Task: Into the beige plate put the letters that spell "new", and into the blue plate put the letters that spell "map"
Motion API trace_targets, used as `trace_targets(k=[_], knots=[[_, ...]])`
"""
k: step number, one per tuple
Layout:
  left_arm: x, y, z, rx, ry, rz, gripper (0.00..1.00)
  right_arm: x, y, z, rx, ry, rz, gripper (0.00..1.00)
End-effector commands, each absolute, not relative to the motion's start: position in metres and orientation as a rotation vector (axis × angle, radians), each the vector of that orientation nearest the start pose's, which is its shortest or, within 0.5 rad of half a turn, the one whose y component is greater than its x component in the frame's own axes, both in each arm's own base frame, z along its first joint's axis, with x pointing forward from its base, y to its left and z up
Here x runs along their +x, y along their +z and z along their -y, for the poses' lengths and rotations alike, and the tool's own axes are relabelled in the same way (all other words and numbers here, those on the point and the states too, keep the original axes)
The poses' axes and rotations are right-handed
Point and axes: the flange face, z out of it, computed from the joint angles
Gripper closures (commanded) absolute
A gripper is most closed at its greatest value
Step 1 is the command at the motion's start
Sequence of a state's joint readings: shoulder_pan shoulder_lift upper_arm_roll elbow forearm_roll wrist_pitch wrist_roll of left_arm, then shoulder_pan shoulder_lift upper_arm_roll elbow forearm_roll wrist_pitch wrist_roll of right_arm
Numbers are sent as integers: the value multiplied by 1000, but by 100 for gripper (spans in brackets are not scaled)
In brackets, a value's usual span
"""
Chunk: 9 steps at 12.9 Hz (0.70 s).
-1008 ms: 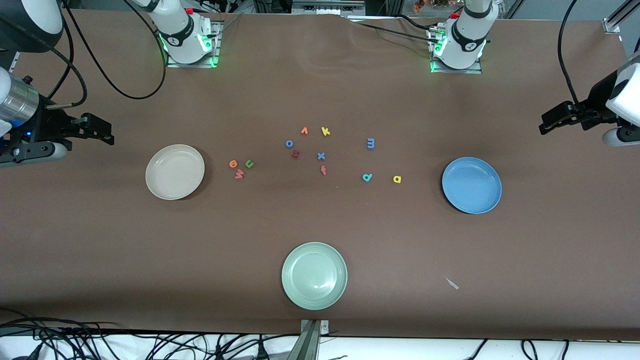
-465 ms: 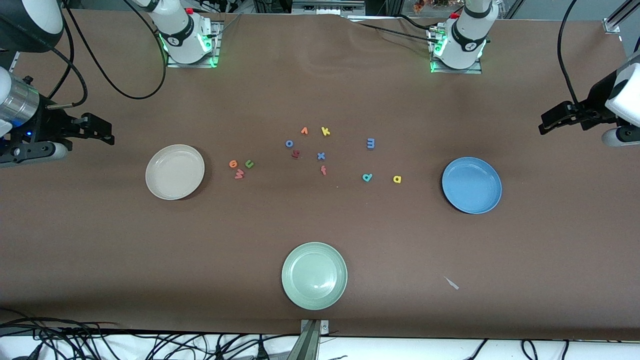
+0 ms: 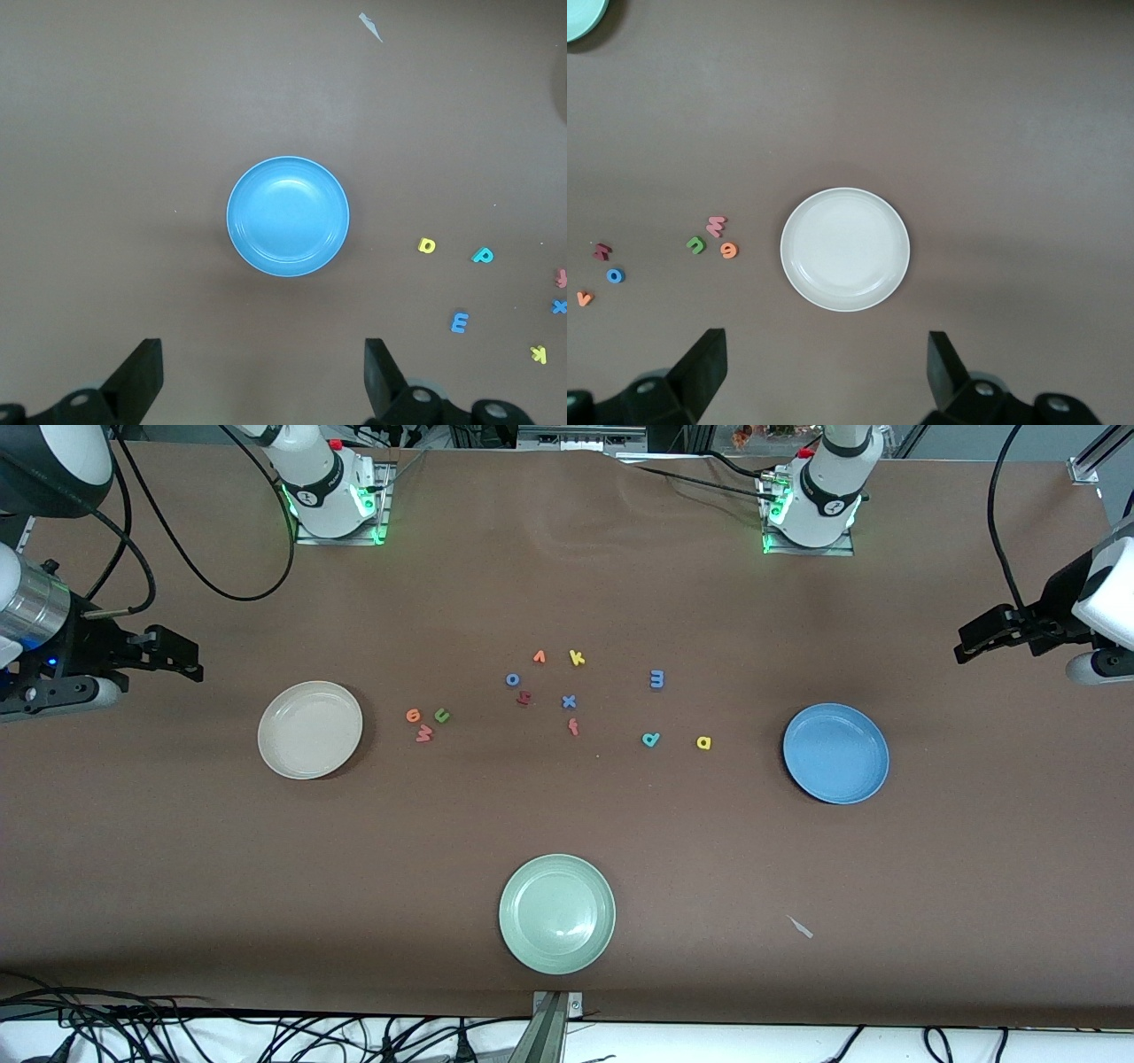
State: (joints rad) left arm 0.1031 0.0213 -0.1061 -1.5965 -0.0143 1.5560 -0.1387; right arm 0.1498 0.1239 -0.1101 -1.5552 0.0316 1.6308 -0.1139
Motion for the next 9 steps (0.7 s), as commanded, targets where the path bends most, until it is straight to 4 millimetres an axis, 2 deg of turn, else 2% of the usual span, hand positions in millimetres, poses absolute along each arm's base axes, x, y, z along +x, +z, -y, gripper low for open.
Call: trace_targets(k=[1, 9], knots=[[555, 601, 4, -3169, 103, 188, 0, 593, 573, -33, -3099, 69, 227, 0], [555, 600, 5, -3169, 106, 186, 0, 597, 569, -37, -3089, 58, 253, 0]])
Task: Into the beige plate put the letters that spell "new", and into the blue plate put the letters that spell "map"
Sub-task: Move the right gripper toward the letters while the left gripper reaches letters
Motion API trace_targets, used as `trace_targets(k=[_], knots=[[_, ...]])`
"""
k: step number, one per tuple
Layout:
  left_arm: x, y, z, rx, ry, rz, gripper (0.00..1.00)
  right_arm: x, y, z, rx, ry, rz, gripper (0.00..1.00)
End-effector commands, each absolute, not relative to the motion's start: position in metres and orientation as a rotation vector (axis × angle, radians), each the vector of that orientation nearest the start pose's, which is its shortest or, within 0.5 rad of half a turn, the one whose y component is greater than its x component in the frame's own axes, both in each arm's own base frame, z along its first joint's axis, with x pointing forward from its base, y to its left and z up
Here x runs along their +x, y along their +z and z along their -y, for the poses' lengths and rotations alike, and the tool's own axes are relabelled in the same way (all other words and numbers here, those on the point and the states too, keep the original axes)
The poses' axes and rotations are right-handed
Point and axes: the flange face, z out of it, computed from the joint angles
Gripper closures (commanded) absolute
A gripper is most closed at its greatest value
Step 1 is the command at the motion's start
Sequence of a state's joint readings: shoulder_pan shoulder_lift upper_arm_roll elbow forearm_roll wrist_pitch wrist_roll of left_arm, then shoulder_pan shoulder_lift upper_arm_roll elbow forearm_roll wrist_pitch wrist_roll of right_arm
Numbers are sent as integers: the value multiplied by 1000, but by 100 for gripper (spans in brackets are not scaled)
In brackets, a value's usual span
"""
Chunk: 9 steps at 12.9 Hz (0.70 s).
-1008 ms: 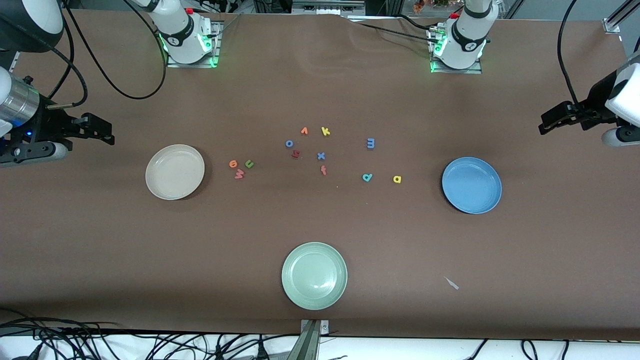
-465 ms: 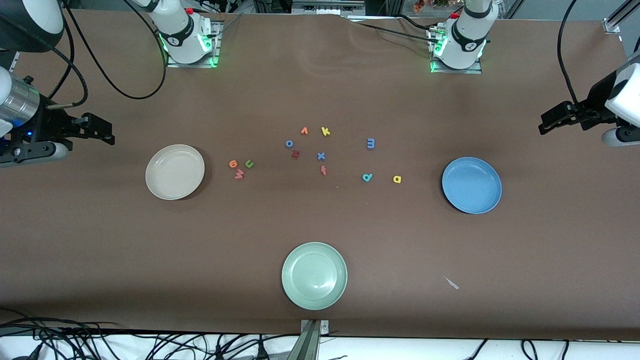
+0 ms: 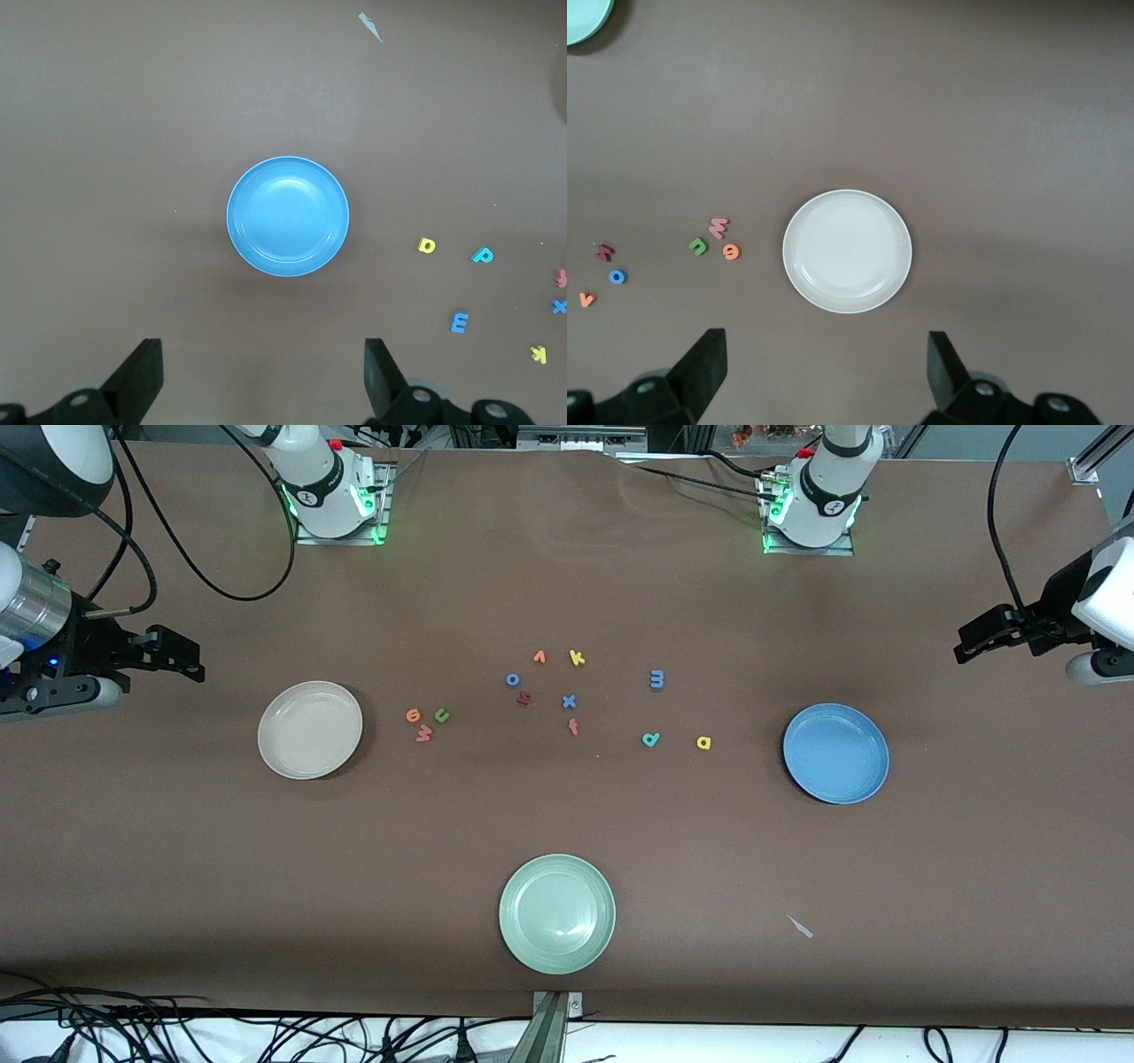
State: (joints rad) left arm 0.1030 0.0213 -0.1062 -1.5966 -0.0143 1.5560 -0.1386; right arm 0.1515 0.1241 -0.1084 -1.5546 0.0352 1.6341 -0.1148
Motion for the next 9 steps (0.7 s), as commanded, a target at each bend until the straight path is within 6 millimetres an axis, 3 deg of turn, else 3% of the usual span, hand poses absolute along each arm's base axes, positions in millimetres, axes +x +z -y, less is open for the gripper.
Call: trace_targets(k=[1, 9], knots=[[555, 601, 5, -3169, 103, 186, 0, 599, 567, -38, -3089, 63, 255, 0], [556, 599, 6, -3169, 108, 181, 0, 621, 532, -70, -2999, 132, 284, 0]])
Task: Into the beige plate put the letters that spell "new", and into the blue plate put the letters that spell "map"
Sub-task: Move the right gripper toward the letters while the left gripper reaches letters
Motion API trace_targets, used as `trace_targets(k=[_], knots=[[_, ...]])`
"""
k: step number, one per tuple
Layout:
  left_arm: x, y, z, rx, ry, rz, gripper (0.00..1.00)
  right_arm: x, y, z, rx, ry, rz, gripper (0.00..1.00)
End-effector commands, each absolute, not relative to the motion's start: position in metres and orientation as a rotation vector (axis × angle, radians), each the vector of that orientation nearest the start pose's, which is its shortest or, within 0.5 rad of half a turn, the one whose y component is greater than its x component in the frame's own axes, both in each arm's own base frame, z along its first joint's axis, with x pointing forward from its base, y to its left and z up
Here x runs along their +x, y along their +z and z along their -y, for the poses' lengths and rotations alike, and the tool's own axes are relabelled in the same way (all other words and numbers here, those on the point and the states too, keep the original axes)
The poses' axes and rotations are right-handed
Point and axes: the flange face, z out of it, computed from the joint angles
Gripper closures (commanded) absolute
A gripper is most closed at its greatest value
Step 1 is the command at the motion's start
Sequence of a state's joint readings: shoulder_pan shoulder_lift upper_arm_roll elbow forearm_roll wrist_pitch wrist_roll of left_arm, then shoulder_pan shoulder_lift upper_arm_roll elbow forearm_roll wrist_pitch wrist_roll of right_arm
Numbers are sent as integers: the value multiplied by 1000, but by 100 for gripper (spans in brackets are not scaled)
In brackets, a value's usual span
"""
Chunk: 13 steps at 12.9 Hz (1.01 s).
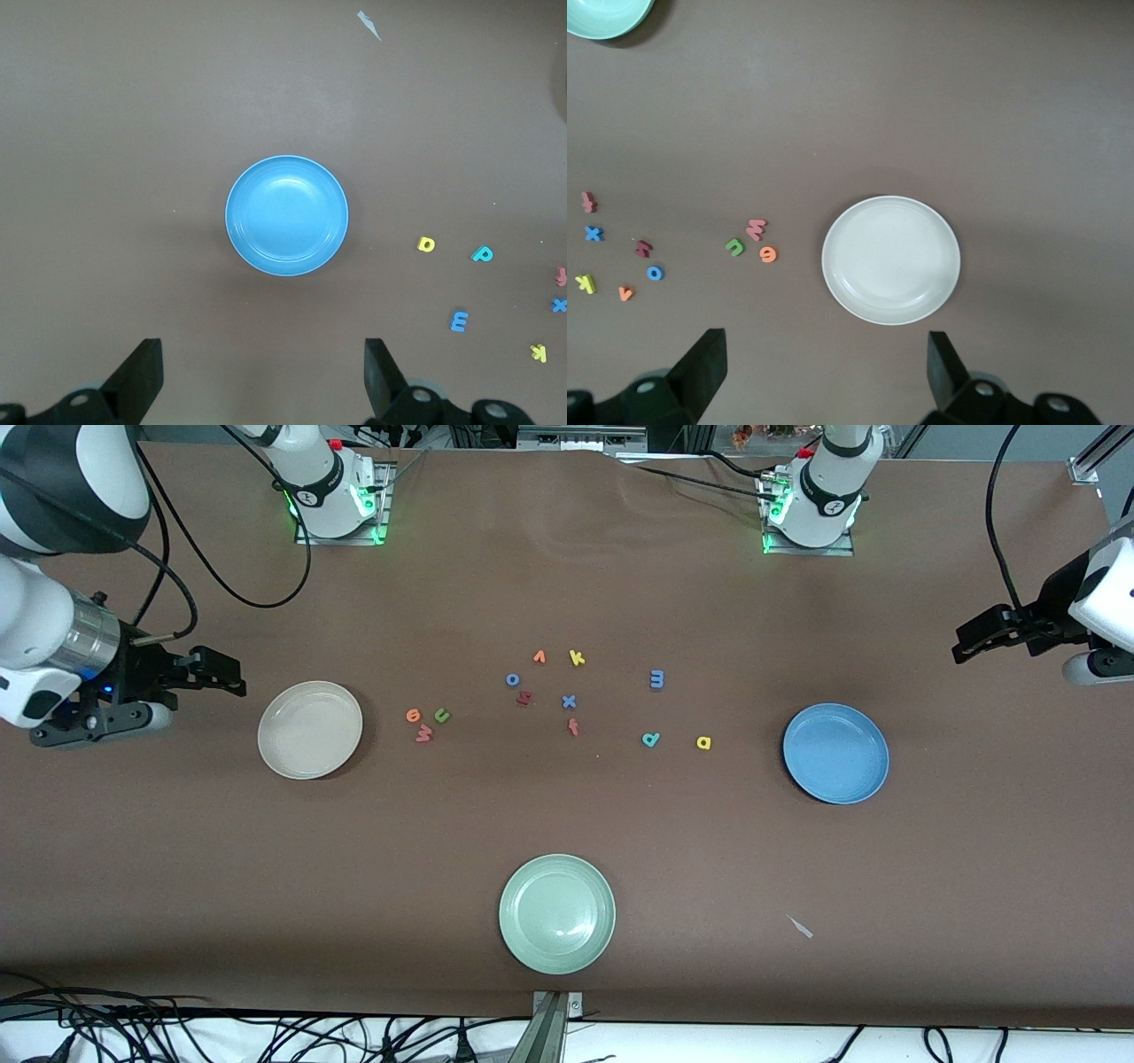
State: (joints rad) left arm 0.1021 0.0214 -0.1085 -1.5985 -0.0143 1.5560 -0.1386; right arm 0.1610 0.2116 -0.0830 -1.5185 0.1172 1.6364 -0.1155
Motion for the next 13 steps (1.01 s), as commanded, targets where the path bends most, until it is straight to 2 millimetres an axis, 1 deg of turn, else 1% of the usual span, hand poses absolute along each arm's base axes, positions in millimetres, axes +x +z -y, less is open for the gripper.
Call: trace_targets(k=[1, 3, 4, 5, 7, 10, 11, 13], knots=[[557, 596, 10, -3162, 115, 188, 0, 623, 526, -73, -3000, 141, 290, 0], [560, 591, 11, -3159, 132, 183, 0, 624, 521, -78, -2995, 156, 302, 0], [560, 591, 10, -3157, 129, 185, 0, 630, 489, -96, -2989, 233, 348, 0], [560, 592, 10, -3159, 127, 188, 0, 630, 487, -105, -2989, 233, 373, 0], [560, 592, 10, -3157, 127, 185, 0, 629, 490, -122, -3020, 203, 429, 0], [565, 586, 9, -3158, 136, 188, 0, 631, 488, -120, -3058, 196, 456, 0], [566, 588, 1, -3159, 122, 207, 0, 631, 487, -120, -3066, 199, 459, 0], [569, 587, 0, -3159, 119, 212, 0, 633, 483, -111, -3092, 211, 450, 0]])
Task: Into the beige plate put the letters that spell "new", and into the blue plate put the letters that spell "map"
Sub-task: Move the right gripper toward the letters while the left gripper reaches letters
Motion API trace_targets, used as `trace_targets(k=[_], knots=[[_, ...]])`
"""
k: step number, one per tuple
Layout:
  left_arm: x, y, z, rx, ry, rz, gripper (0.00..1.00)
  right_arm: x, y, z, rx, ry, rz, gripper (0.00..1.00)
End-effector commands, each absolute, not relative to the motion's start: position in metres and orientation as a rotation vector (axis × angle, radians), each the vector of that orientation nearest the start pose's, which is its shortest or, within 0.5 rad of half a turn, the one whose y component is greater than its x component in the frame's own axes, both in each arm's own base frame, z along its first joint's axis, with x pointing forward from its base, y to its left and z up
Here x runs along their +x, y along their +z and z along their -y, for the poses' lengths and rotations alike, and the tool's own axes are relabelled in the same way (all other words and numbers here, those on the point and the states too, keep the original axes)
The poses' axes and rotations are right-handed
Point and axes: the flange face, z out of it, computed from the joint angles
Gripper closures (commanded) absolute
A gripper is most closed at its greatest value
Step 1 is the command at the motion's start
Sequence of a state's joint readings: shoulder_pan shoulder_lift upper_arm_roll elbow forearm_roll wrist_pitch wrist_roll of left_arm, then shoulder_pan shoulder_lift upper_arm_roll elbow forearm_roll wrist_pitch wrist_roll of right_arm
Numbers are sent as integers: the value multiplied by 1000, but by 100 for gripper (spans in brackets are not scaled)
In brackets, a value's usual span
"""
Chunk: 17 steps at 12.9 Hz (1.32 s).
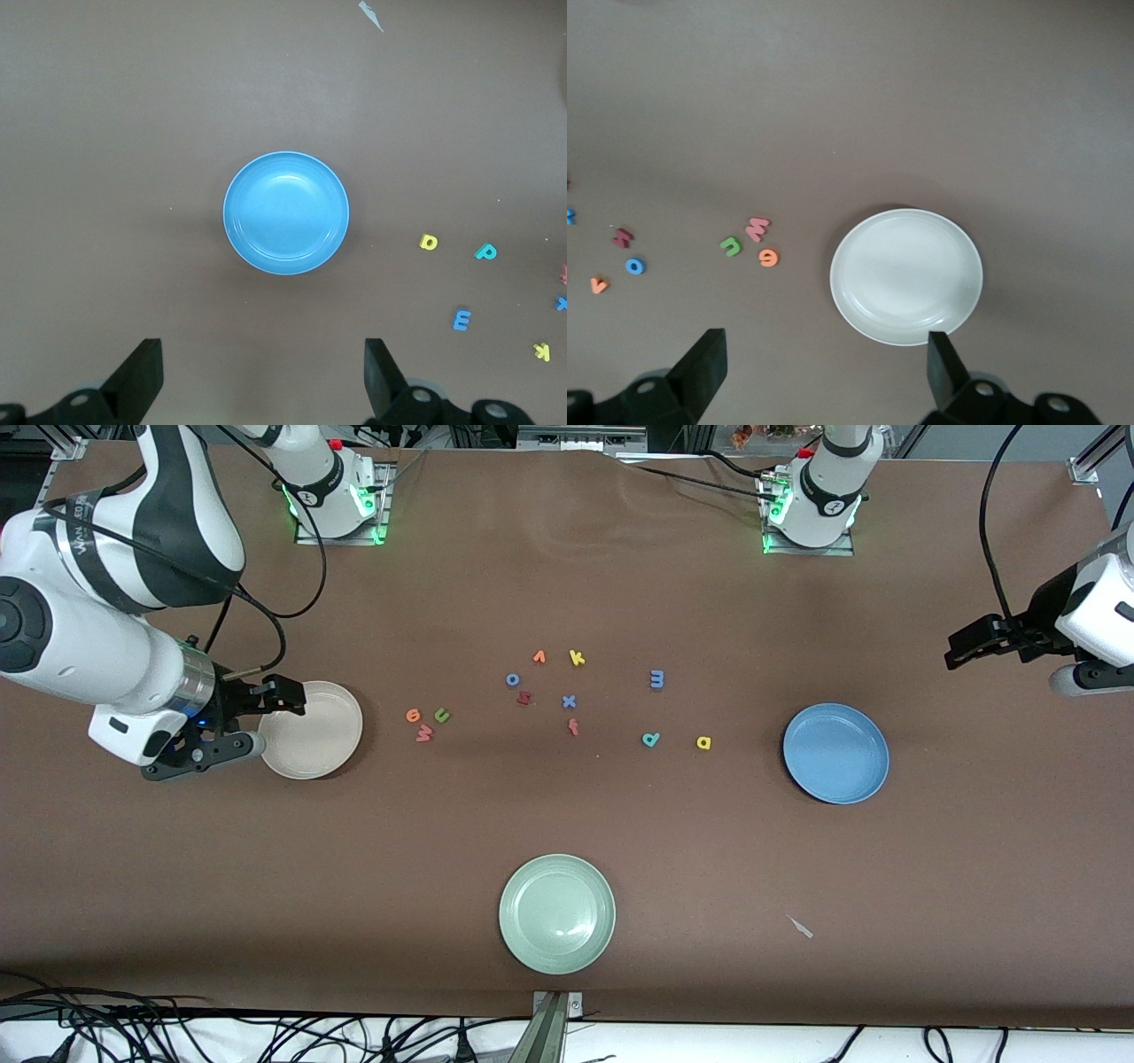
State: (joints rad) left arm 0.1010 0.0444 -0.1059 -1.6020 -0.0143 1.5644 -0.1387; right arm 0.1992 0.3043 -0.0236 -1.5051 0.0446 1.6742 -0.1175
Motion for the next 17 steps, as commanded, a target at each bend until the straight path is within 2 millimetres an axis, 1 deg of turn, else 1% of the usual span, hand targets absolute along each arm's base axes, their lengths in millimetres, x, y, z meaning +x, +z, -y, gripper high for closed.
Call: trace_targets(k=[1, 2, 4, 5, 6, 8, 9, 10, 11, 12, 14, 16, 17], knots=[[569, 586, 1, -3159, 122, 212, 0, 633, 479, -107, -3095, 226, 443, 0], [569, 585, 1, -3159, 126, 212, 0, 633, 478, -104, -3095, 233, 436, 0], [581, 565, 1, -3162, 180, 214, 0, 637, 473, -87, -3099, 247, 393, 0], [586, 559, 4, -3163, 193, 204, 0, 639, 471, -78, -3097, 247, 371, 0], [589, 554, 5, -3162, 205, 197, 0, 640, 471, -76, -3097, 244, 363, 0], [590, 554, 7, -3164, 205, 192, 0, 642, 461, -79, -3065, 258, 354, 0], [591, 553, 7, -3164, 208, 192, 0, 642, 451, -89, -3045, 229, 343, 0], [592, 549, 10, -3166, 221, 188, 0, 638, 429, -94, -3038, 224, 340, 0], [597, 536, 13, -3170, 256, 182, 0, 635, 412, -111, -3034, 164, 363, 0], [600, 525, 28, -3170, 286, 144, 0, 626, 390, -126, -3032, 125, 356, 0], [606, 508, 47, -3164, 309, 170, 0, 607, 350, -155, -3034, 70, 278, 0], [615, 481, 76, -3186, 299, 107, 0, 587, 311, -185, -3029, 19, 247, 0], [615, 464, 92, -3189, 321, 69, 0, 578, 294, -195, -3036, 11, 237, 0]])
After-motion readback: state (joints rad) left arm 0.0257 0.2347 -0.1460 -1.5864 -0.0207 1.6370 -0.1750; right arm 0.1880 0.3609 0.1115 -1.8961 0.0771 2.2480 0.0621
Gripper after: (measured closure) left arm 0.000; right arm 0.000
